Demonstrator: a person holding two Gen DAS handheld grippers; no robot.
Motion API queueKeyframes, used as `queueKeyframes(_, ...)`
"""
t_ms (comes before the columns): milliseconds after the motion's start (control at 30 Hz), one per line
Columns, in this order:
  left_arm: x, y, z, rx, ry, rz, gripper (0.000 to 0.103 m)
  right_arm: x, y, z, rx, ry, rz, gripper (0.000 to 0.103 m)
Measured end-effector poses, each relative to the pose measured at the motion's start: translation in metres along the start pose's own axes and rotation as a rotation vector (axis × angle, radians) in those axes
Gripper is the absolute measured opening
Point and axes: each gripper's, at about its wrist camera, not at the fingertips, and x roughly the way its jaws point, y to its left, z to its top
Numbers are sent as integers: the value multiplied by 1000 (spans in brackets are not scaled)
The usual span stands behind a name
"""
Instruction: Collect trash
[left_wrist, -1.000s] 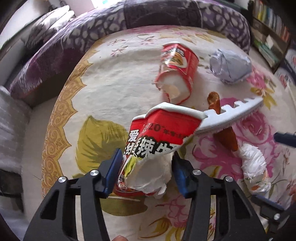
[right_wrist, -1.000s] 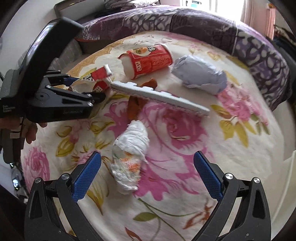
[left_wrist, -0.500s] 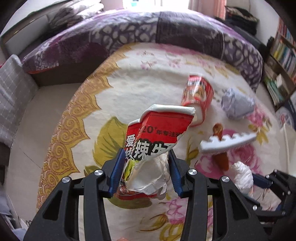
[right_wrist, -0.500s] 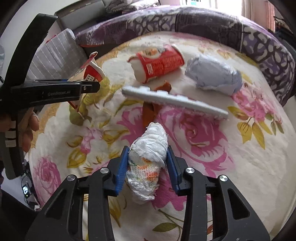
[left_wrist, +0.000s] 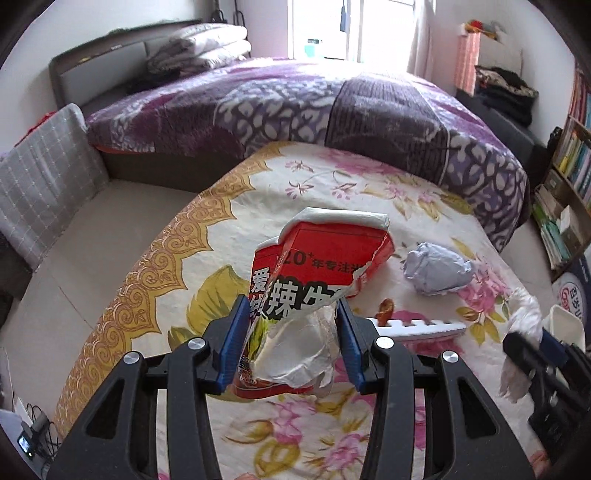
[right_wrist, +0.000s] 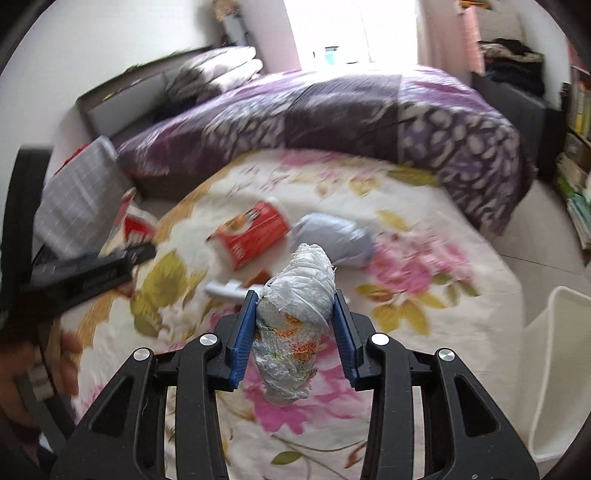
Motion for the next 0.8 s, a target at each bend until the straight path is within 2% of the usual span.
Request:
queueKeyframes(200,-15,-19,-7,-37,-41,3,46,-10,-21,4,48,-27,-52,38)
queueKeyframes(300,-14,-28,-10,-78,-26,-18,46,-17,-26,6,47,-45,-64,38)
queueKeyframes(400,-13,-40,-10,-69,-25,-7,46,-22,-33,5,52,-55,-73,38)
queueKeyframes(800,-28,-89,-8,-30,-50,-55,46,-45,-67,4,84,-88,-116,39)
